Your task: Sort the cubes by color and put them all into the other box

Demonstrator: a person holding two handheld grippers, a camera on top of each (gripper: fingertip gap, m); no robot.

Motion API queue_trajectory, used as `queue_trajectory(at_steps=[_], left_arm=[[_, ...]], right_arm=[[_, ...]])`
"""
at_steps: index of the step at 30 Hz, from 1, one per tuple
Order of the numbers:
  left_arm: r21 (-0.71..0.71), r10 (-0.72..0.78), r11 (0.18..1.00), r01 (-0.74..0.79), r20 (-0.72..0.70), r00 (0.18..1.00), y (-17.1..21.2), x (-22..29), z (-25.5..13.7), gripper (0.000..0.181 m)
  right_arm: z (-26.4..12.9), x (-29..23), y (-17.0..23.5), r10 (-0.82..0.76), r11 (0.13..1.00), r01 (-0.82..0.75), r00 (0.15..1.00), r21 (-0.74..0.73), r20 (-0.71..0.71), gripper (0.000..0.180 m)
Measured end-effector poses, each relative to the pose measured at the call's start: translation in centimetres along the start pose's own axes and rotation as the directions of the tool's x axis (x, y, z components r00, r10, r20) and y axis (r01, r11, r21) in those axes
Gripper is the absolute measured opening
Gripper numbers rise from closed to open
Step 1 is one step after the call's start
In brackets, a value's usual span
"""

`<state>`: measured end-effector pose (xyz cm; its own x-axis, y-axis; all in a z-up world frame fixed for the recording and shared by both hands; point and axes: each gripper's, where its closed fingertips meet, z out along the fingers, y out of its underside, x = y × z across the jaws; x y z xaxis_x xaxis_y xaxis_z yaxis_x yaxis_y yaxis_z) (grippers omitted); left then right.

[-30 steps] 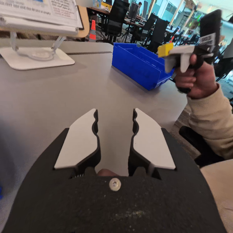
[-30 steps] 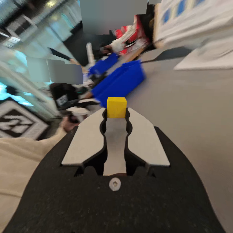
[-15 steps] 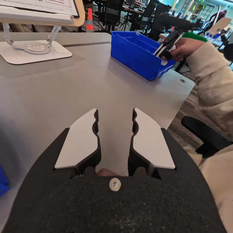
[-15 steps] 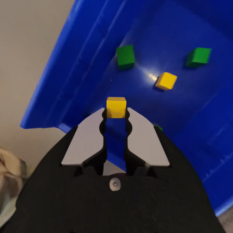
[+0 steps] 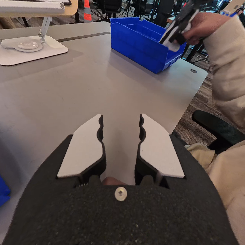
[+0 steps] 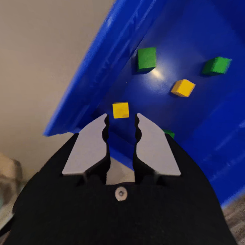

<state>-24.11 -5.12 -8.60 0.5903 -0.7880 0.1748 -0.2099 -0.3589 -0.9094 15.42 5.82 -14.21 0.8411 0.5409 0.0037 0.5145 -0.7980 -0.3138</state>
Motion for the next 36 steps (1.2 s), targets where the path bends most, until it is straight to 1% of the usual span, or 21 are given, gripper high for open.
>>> queue_trajectory(at_steps=[2, 3, 4, 5, 6, 7, 8, 9, 11, 13, 14, 16, 18, 20, 22, 25, 27, 29, 31, 34, 36], left_arm=[[0.005, 0.017, 1.000, -0.017, 0.015, 1.000, -0.2, -0.1, -0.2, 0.052], [0.005, 0.027, 1.000, -0.027, 0.025, 0.999, -0.3, -0.1, -0.4, 0.052], [0.003, 0.038, 0.999, -0.038, 0.034, 0.999, -0.4, -0.2, -0.4, 0.052], [0.000, 0.047, 0.999, -0.047, 0.043, 0.998, -0.4, -0.2, -0.5, 0.052], [-0.004, 0.055, 0.998, -0.055, 0.049, 0.997, -0.5, -0.3, -0.5, 0.052], [-0.006, 0.061, 0.998, -0.061, 0.053, 0.997, -0.5, -0.3, -0.4, 0.052], [-0.009, 0.064, 0.998, -0.064, 0.053, 0.997, -0.4, -0.3, -0.3, 0.052], [-0.014, 0.064, 0.998, -0.064, 0.051, 0.997, -0.3, -0.2, -0.2, 0.052], [-0.031, 0.066, 0.997, -0.064, 0.048, 0.997, 0.0, -0.1, 0.1, 0.052], [-0.039, 0.080, 0.996, -0.078, 0.058, 0.995, 0.1, -0.2, 0.3, 0.052], [-0.042, 0.093, 0.995, -0.090, 0.077, 0.993, -0.1, -0.4, 0.2, 0.051], [-0.057, 0.135, 0.990, -0.127, 0.192, 0.972, -0.9, -2.1, -0.8, 0.051], [-0.071, 0.170, 0.985, -0.155, 0.371, 0.913, -2.2, -5.3, -3.4, 0.049], [-0.075, 0.148, 0.989, -0.127, 0.512, 0.846, -3.6, -9.0, -6.7, 0.048], [-0.076, 0.097, 0.995, -0.066, 0.567, 0.818, -4.3, -12.6, -9.1, 0.048], [-0.118, 0.077, 0.993, -0.003, 0.631, 0.772, -4.8, -19.2, -10.4, 0.051], [-0.167, 0.077, 0.985, 0.045, 0.657, 0.750, -4.7, -23.8, -9.5, 0.052], [-0.187, 0.030, 0.974, 0.125, 0.659, 0.751, -4.4, -28.1, -7.5, 0.052], [-0.200, -0.014, 0.958, 0.206, 0.683, 0.730, -4.0, -32.3, -5.4, 0.050], [-0.220, -0.107, 0.913, 0.345, 0.685, 0.720, -2.7, -36.5, -2.0, 0.049], [-0.253, -0.123, 0.875, 0.413, 0.709, 0.695, -1.1, -38.7, -0.5, 0.049]], right_arm=[[-3.1, -1.0, -1.3, 0.021, 0.980, 0.006, 0.991, 0.199, -0.133, 0.037], [-4.7, -2.3, -2.5, 0.060, 0.940, 0.002, 0.984, 0.341, -0.171, 0.037], [-6.3, -4.2, -3.9, 0.112, 0.865, -0.017, 0.981, 0.502, -0.160, 0.036], [-7.6, -7.1, -5.2, 0.140, 0.748, -0.046, 0.986, 0.662, -0.089, 0.037], [-8.4, -10.7, -6.1, 0.118, 0.609, -0.089, 0.993, 0.788, 0.021, 0.036], [-8.6, -14.6, -6.3, 0.057, 0.496, -0.140, 0.990, 0.857, 0.129, 0.033], [-7.9, -18.0, -6.1, 0.003, 0.436, -0.202, 0.975, 0.877, 0.223, 0.031], [-6.7, -20.8, -5.7, -0.036, 0.418, -0.248, 0.957, 0.874, 0.289, 0.034], [-4.5, -24.3, -4.9, -0.072, 0.410, -0.285, 0.937, 0.866, 0.342, 0.035], [-3.3, -26.0, -4.4, -0.095, 0.446, -0.265, 0.936, 0.855, 0.340, 0.033], [-3.7, -26.2, -4.3, -0.107, 0.434, -0.260, 0.936, 0.863, 0.336, 0.032], [-4.5, -26.5, -4.2, -0.139, 0.411, -0.262, 0.929, 0.873, 0.343, 0.031], [-4.5, -26.4, -4.0, -0.146, 0.419, -0.258, 0.927, 0.871, 0.345, 0.032], [-4.5, -26.2, -3.9, -0.144, 0.420, -0.276, 0.920, 0.864, 0.364, 0.031], [-4.9, -26.3, -4.0, -0.154, 0.417, -0.319, 0.898, 0.851, 0.412, 0.031], [-5.1, -26.5, -4.3, -0.170, 0.417, -0.346, 0.879, 0.841, 0.446, 0.030], [-4.7, -26.6, -4.5, -0.171, 0.429, -0.336, 0.881, 0.839, 0.441, 0.030], [-4.2, -26.6, -4.7, -0.166, 0.436, -0.329, 0.886, 0.838, 0.434, 0.030], [-3.8, -26.7, -4.8, -0.164, 0.447, -0.331, 0.883, 0.831, 0.440, 0.030], [-3.8, -27.0, -5.0, -0.168, 0.454, -0.348, 0.871, 0.820, 0.462, 0.030], [-3.8, -27.0, -4.9, -0.170, 0.456, -0.331, 0.878, 0.826, 0.446, 0.030]])
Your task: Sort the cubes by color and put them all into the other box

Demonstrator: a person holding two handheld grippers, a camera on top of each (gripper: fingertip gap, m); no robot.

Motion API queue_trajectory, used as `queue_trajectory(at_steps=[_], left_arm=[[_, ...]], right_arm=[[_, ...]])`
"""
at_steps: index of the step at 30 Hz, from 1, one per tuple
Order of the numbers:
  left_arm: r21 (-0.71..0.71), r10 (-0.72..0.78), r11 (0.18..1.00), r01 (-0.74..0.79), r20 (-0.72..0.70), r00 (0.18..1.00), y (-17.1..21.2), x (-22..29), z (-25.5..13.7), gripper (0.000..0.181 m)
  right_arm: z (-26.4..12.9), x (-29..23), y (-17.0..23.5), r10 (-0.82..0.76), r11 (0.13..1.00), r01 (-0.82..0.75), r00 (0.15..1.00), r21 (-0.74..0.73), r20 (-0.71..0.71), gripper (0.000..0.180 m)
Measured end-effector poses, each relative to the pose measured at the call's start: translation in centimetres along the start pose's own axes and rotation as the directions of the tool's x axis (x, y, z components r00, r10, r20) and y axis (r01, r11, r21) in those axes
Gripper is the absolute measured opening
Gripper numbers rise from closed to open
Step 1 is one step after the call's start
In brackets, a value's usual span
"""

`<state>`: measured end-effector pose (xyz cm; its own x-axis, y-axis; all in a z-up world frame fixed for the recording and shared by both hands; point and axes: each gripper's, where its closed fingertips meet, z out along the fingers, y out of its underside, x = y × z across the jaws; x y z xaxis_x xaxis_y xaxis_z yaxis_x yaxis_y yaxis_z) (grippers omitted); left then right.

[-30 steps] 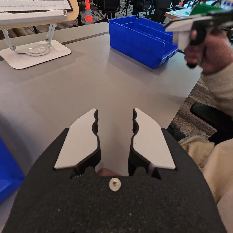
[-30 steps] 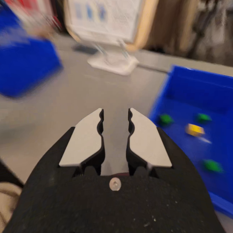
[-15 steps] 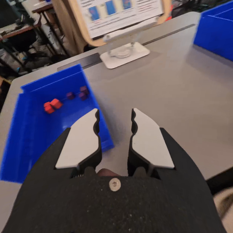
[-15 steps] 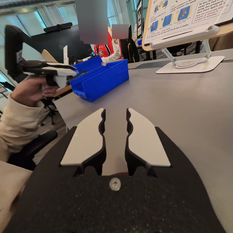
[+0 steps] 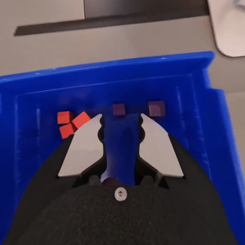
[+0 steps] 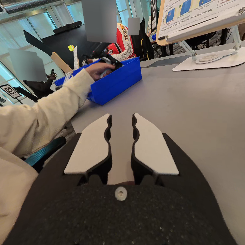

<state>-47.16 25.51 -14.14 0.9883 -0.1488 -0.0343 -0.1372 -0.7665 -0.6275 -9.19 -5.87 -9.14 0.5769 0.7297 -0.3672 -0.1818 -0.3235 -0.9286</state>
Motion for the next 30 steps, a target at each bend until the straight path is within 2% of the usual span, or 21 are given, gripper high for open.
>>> queue_trajectory(at_steps=[3, 5, 6, 10, 13, 16, 19, 23, 27, 29, 30], left_arm=[[-0.091, -0.031, 0.995, 0.032, 0.016, 0.999, 0.9, -0.6, 3.0, 0.048], [-0.127, -0.040, 0.991, 0.043, 0.028, 0.999, 1.8, -1.0, 4.1, 0.040], [-0.111, -0.058, 0.992, 0.059, 0.011, 0.998, 1.8, -0.9, 4.4, 0.023], [-0.113, -0.009, 0.994, 0.006, -0.021, 1.000, 2.0, -0.7, 3.8, 0.023], [0.003, 0.033, 0.999, -0.033, -0.152, 0.988, 1.7, 1.1, 0.9, 0.023], [0.223, 0.189, 0.966, -0.132, -0.260, 0.947, 1.5, 3.7, -4.7, 0.022], [0.407, 0.335, 0.899, -0.163, -0.398, 0.854, 2.5, 7.4, -11.5, 0.022], [0.499, 0.411, 0.863, -0.075, -0.611, 0.677, 4.1, 12.6, -19.3, 0.022], [0.497, 0.437, 0.867, 0.023, -0.783, 0.443, 5.3, 18.1, -24.4, 0.022], [0.568, 0.532, 0.823, -0.001, -0.770, 0.351, 6.1, 21.0, -25.8, 0.022], [0.616, 0.592, 0.787, -0.041, -0.734, 0.332, 6.7, 22.4, -25.8, 0.022]], right_arm=[[-0.4, 0.1, 0.0, -0.033, 0.999, 0.033, 0.999, -0.004, -0.022, 0.029], [-0.7, 0.2, -0.3, -0.043, 0.999, 0.043, 0.999, 0.005, -0.026, 0.029], [-0.8, 0.2, -0.4, -0.046, 0.999, 0.046, 0.999, 0.007, -0.028, 0.029], [-1.2, 0.7, -0.2, -0.035, 0.999, 0.035, 0.999, 0.002, -0.037, 0.028], [-1.4, 0.6, -0.4, -0.008, 1.000, 0.009, 1.000, 0.010, -0.021, 0.027], [-2.1, 1.1, -1.1, -0.018, 0.999, 0.019, 0.999, 0.028, -0.035, 0.027], [-2.4, 2.1, -1.7, -0.046, 0.998, 0.048, 0.997, 0.029, -0.068, 0.028], [-1.6, 3.3, -2.3, -0.206, 0.979, 0.204, 0.971, -0.026, -0.121, 0.031], [1.8, 1.3, -2.0, -0.270, 0.955, 0.272, 0.962, -0.117, 0.037, 0.039], [3.6, -1.3, -1.8, -0.052, 0.979, 0.097, 0.970, -0.181, 0.236, 0.041], [4.4, -2.9, -2.3, 0.101, 0.976, -0.028, 0.935, -0.216, 0.339, 0.043]])
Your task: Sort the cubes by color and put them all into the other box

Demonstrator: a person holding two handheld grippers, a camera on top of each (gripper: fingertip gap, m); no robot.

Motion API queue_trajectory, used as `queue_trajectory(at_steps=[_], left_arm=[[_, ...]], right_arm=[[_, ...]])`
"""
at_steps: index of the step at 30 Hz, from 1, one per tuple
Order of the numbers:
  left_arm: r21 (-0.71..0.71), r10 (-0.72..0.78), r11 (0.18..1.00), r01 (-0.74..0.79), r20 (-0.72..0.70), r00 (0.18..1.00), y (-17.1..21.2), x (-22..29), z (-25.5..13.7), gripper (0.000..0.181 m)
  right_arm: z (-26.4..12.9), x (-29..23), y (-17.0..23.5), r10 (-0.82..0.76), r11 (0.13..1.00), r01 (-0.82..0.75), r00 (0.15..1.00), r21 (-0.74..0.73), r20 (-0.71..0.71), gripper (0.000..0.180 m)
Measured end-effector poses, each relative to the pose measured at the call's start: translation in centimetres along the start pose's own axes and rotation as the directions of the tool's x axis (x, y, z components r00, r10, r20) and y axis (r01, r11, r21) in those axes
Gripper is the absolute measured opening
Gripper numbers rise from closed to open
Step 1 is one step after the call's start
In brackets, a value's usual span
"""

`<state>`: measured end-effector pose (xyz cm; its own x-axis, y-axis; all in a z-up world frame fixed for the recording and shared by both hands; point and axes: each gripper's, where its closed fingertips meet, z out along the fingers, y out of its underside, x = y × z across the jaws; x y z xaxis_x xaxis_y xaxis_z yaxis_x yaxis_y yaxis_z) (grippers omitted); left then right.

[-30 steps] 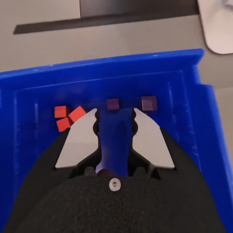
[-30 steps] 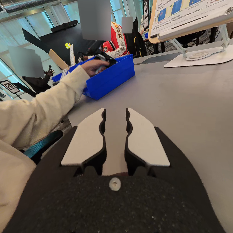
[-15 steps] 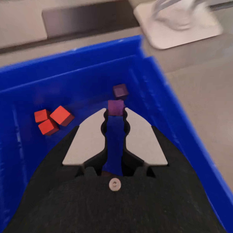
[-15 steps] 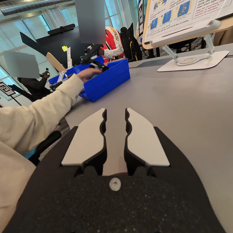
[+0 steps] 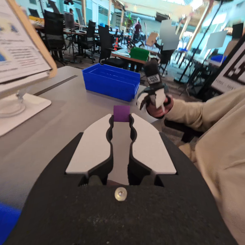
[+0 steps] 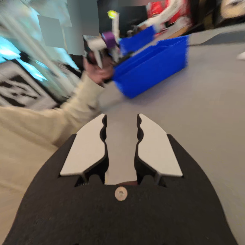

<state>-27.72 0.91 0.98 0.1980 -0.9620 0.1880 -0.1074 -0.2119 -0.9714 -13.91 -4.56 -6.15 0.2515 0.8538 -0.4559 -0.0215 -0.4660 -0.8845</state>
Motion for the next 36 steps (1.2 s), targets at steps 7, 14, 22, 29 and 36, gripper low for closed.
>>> queue_trajectory(at_steps=[7, 14, 22, 29, 36], left_arm=[[0.013, 0.190, 0.982, -0.190, -0.138, 0.972, 0.7, 4.5, 7.5, 0.022], [-0.057, 0.279, 0.957, -0.285, -0.095, 0.955, 2.4, 4.3, 11.6, 0.022], [-0.117, 0.260, 0.960, -0.254, 0.045, 0.964, 5.4, 5.9, 9.3, 0.048], [-0.025, 0.118, 0.993, -0.116, 0.307, 0.944, 8.5, 5.8, 5.0, 0.042], [-0.108, 0.198, 0.979, -0.171, 0.339, 0.920, 9.7, 6.1, 5.8, 0.042]], right_arm=[[4.6, -2.1, -5.9, 0.523, 0.783, -0.622, 0.677, 0.024, 0.518, 0.046], [4.6, -2.2, -6.4, 0.583, 0.633, -0.772, 0.428, -0.055, 0.691, 0.025], [1.0, 0.4, -3.7, 0.547, 0.721, -0.684, 0.657, 0.106, 0.519, 0.022], [-4.2, 0.1, 0.9, 0.341, 0.895, -0.367, 0.929, 0.254, 0.144, 0.023], [-12.1, 2.8, -2.2, 0.079, 0.967, 0.003, 0.947, 0.253, -0.313, 0.023]])
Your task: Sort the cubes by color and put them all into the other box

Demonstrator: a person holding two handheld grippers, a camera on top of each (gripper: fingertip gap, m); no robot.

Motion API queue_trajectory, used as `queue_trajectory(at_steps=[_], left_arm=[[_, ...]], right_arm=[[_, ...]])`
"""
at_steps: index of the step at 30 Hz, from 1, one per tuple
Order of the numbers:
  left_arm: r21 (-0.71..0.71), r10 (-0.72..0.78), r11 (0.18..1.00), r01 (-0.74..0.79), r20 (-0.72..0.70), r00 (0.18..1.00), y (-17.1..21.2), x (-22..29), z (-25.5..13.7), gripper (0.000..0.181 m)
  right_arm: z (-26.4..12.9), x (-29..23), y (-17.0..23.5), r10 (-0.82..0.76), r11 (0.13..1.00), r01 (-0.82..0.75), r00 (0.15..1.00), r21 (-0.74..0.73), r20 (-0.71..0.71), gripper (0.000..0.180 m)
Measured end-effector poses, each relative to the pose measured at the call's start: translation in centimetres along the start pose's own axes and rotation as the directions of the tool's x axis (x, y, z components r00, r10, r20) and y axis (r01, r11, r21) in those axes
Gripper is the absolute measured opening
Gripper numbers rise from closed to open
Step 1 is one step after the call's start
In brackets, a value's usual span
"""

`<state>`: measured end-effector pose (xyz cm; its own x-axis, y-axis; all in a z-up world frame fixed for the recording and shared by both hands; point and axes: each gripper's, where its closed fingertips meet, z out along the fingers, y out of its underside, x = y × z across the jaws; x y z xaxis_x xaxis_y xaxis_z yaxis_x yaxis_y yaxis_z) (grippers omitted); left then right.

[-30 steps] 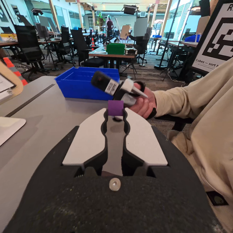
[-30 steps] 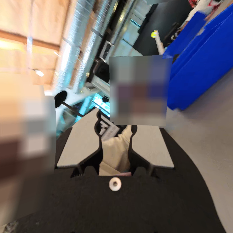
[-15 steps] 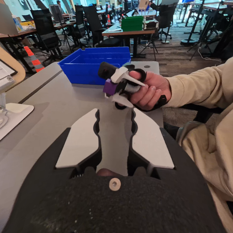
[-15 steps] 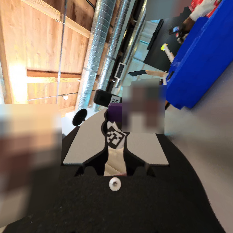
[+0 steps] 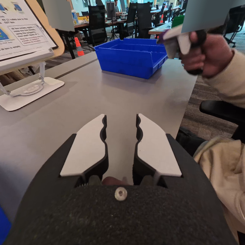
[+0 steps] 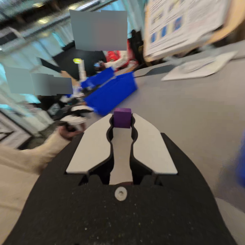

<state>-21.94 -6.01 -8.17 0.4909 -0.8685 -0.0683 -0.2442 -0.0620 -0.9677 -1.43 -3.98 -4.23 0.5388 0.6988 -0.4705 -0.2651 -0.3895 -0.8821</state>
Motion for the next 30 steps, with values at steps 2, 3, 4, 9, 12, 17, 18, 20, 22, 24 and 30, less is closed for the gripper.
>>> queue_trajectory(at_steps=[2, 3, 4, 9, 12, 17, 18, 20, 22, 24, 30], left_arm=[[-0.011, 0.008, 1.000, -0.009, -0.016, 1.000, 0.3, 0.5, 0.1, 0.042], [-0.012, 0.011, 1.000, -0.011, -0.022, 1.000, 0.3, 0.6, 0.1, 0.042], [-0.013, 0.009, 1.000, -0.009, -0.026, 1.000, 0.3, 0.6, 0.1, 0.042], [-0.016, -0.048, 0.999, 0.047, -0.037, 0.998, 0.3, 0.0, 0.1, 0.041], [-0.040, -0.050, 0.998, 0.049, -0.027, 0.998, 0.9, -0.1, 0.1, 0.041], [-0.044, -0.044, 0.998, 0.043, -0.019, 0.999, 1.0, -0.1, -0.2, 0.041], [-0.046, -0.044, 0.998, 0.043, -0.018, 0.999, 1.0, -0.1, -0.3, 0.042], [-0.050, -0.043, 0.998, 0.042, -0.009, 0.999, 1.2, -0.2, -0.4, 0.042], [-0.053, -0.045, 0.998, 0.045, -0.001, 0.999, 1.2, -0.3, -0.4, 0.042], [-0.049, -0.047, 0.998, 0.048, 0.009, 0.999, 1.1, -0.5, -0.5, 0.042], [-0.089, -0.074, 0.993, 0.080, 0.069, 0.995, 1.4, -1.5, -0.2, 0.042]], right_arm=[[-3.1, 4.5, -3.3, -0.099, 0.995, 0.090, 0.967, -0.048, -0.236, 0.023], [-4.6, 7.2, -4.5, -0.148, 0.987, 0.115, 0.923, -0.114, -0.354, 0.023], [-6.1, 10.3, -5.4, -0.215, 0.970, 0.132, 0.860, -0.204, -0.463, 0.023], [-8.0, 22.9, -2.6, -0.354, 0.757, -0.130, 0.742, -0.640, -0.570, 0.024], [-7.0, 25.9, -0.3, -0.364, 0.604, -0.223, 0.776, -0.765, -0.515, 0.024], [-7.1, 27.8, 2.1, -0.398, 0.420, -0.297, 0.789, -0.857, -0.468, 0.024], [-6.8, 28.0, 1.9, -0.395, 0.439, -0.288, 0.789, -0.851, -0.470, 0.024], [-6.9, 28.1, 1.2, -0.394, 0.476, -0.277, 0.781, -0.835, -0.484, 0.033], [-7.3, 26.8, -0.2, -0.392, 0.536, -0.252, 0.771, -0.805, -0.502, 0.039], [-7.5, 24.2, -3.1, -0.428, 0.667, -0.143, 0.730, -0.732, -0.532, 0.042], [-1.3, 5.5, -4.1, -0.215, 0.976, 0.211, 0.923, -0.046, -0.318, 0.037]])
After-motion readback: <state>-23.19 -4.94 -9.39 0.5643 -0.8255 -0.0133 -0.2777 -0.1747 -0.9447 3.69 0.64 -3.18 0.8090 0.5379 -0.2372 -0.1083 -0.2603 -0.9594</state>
